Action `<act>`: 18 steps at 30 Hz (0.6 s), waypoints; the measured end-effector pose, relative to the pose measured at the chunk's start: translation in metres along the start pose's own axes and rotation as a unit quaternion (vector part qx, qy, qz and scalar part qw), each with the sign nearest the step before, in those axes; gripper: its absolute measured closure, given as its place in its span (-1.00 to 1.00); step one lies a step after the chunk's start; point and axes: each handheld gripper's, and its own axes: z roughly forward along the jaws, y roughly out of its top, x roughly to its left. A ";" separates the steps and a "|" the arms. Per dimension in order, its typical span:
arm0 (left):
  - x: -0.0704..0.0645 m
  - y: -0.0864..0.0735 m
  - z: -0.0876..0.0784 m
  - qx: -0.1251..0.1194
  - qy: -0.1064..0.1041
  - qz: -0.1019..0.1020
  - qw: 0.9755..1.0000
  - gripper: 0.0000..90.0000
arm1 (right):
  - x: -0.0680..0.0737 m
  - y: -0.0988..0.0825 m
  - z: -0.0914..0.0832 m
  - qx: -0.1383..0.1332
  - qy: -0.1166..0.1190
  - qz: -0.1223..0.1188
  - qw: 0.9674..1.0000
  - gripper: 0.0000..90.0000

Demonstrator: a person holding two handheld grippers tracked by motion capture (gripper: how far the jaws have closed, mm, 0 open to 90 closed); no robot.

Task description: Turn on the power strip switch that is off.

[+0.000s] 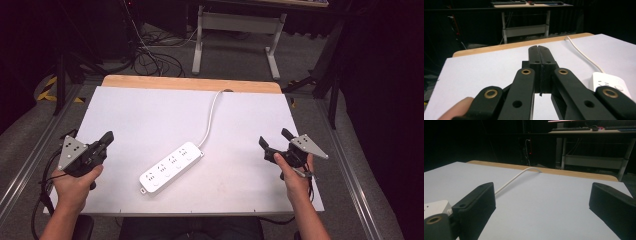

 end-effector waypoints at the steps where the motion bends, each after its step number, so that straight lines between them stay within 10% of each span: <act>1: 0.000 0.000 0.000 0.000 0.000 0.000 1.000 1.00 | 0.000 0.000 0.000 0.001 0.000 0.000 1.000 -0.84; 18: -0.015 0.002 0.009 0.017 -0.059 0.026 0.998 1.00 | -0.002 -0.001 -0.003 0.002 -0.002 0.005 1.000 -0.82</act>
